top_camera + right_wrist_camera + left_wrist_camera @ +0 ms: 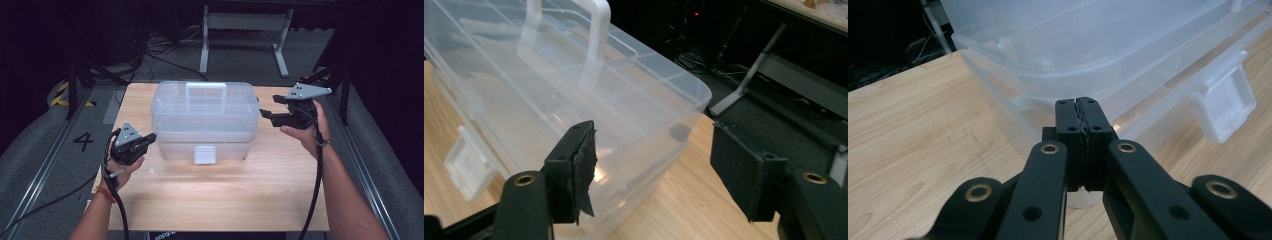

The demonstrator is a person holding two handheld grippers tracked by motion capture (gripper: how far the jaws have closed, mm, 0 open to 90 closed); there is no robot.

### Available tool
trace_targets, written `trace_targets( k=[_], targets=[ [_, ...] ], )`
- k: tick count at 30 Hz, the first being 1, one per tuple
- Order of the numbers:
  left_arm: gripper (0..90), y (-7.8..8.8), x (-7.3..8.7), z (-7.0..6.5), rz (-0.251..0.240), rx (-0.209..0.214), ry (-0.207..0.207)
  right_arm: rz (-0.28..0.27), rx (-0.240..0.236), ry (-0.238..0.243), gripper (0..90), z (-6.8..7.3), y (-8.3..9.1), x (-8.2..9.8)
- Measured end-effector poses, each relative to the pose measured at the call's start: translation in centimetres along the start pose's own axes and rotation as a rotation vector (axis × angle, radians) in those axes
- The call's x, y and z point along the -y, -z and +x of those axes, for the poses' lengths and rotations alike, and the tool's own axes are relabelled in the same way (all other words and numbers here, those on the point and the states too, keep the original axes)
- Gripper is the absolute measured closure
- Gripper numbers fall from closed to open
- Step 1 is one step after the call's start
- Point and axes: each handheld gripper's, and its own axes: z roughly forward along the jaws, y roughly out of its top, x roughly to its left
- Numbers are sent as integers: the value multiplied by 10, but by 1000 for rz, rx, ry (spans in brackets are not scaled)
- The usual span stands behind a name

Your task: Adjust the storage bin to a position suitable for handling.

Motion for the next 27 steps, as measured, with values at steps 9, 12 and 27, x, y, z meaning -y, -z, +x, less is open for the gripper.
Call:
trace_targets(
  k=[9, 12, 27],
  targets=[
    [883, 2, -5, 1, -3, -6, -12, 23, -6, 36, 344, 12, 6, 35],
    [884, 2, -7, 1, -6, -6, -6, 29, -23, 30, 352, 16, 3, 47],
    [890, 4, -15, 4, 0, -6, -20, 40, -32, -9, 377, 20, -32, 72]
  ],
)
